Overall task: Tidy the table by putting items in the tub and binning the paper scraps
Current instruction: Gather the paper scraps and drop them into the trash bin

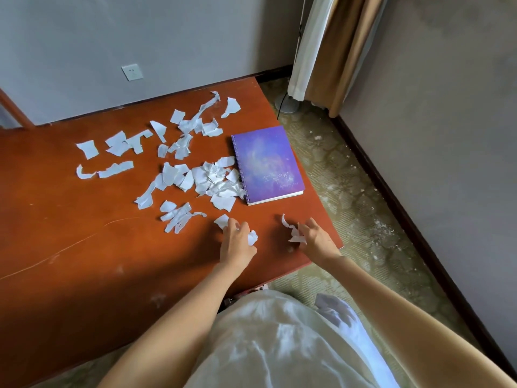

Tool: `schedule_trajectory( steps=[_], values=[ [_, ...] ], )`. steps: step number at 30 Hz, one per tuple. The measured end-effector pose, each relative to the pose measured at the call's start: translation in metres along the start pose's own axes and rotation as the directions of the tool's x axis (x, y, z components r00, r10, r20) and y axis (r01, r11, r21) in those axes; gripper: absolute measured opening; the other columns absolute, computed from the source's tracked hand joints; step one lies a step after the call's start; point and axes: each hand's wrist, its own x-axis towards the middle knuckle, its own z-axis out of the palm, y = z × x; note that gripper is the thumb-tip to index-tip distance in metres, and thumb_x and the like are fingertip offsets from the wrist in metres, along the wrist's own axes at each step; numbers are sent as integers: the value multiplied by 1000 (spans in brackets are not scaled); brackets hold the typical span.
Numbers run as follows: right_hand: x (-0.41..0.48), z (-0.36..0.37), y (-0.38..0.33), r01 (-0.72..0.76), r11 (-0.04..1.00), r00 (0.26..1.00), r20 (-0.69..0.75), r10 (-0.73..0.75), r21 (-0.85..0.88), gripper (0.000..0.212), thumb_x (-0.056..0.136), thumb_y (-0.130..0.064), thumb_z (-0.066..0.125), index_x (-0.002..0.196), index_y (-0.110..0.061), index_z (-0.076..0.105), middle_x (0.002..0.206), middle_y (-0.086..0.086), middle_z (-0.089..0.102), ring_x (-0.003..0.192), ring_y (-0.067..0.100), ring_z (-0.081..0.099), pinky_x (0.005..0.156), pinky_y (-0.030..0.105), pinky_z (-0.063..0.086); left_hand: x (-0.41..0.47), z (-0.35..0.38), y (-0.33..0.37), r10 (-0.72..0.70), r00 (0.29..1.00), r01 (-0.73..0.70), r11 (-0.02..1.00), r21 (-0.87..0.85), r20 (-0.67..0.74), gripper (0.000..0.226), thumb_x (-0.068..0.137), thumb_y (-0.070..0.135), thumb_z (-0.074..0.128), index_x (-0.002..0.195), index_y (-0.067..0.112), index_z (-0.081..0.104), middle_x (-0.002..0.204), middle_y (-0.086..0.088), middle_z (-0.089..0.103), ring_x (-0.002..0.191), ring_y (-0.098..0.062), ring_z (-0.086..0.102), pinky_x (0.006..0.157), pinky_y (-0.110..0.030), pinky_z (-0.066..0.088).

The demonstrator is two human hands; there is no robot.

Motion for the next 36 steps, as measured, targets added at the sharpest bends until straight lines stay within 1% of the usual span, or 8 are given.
schedule_trajectory(
  steps=[8, 12, 17, 23, 26, 29, 31, 36],
  values=[
    [19, -3, -37, -70, 963, 996, -34, 82, 261, 15, 77, 3, 54, 71, -10, 52, 86, 20, 57, 75, 29, 47, 61, 30, 27, 4, -20, -15, -203, 971, 148, 927, -345, -129, 17, 85, -1, 55, 85, 10, 42, 103, -21, 63, 100, -36, 58, 80, -37, 44],
    [35, 4, -66, -23, 936, 997, -61, 47, 351, 17, 85, -11, 56, 86, 5, 60, 76, 20, 61, 70, 37, 51, 62, 34, 36, 8, -29, -36, -390, 919, 301, 792, -532, -61, 42, 81, -1, 64, 118, 4, 44, 107, -24, 62, 104, -37, 61, 85, -40, 50],
    [46, 3, -87, -28, 897, 999, -29, 45, 440, 34, 94, -30, 49, 93, 1, 64, 90, 17, 71, 75, 35, 54, 69, 28, 38, 17, -33, -40, -362, 930, 339, 791, -509, 58, 81, 75, 4, 75, 142, 11, 28, 128, -19, 54, 118, -32, 54, 98, -38, 45],
    [57, -3, -94, -38, 912, 999, 32, 27, 409, 17, 94, -22, 50, 90, -7, 57, 79, 7, 64, 77, 30, 52, 63, 26, 30, 27, -36, -34, -368, 929, 352, 850, -392, 36, 31, 80, -2, 68, 92, 12, 44, 104, -8, 44, 89, -22, 50, 61, -13, 43],
    [68, -5, -105, -20, 942, 999, 43, 5, 335, 29, 95, -24, 47, 72, -7, 47, 72, 11, 55, 71, 29, 43, 65, 29, 34, 28, -34, -36, -373, 927, 334, 860, -384, -29, 29, 80, -3, 67, 85, 13, 43, 109, -8, 36, 81, -19, 46, 68, -17, 41],
    [82, -8, -125, 33, 960, 998, 51, -49, 279, 25, 91, -8, 47, 67, -4, 44, 81, 20, 55, 72, 31, 44, 62, 31, 34, 27, -33, -44, -353, 929, 285, 872, -398, -109, 23, 82, -1, 64, 79, 10, 44, 106, -9, 40, 78, -18, 44, 70, -20, 39],
    [92, -11, -139, 91, 973, 993, 54, -105, 212, 11, 87, 2, 48, 87, 3, 59, 109, 23, 56, 88, 37, 55, 74, 35, 44, 28, -38, -52, -362, 922, 273, 858, -435, -135, 20, 84, 0, 62, 76, 9, 46, 98, -8, 47, 80, -16, 45, 61, -15, 35],
    [116, -11, -163, 157, 983, 983, 84, -165, 92, 47, 83, 12, 45, 127, -3, 49, 142, 17, 28, 104, 39, 57, 87, 36, 48, 32, -67, -81, -453, 885, 340, 786, -516, -107, 25, 81, 1, 66, 101, 2, 52, 100, -16, 62, 95, -29, 59, 68, -27, 47]
  ],
)
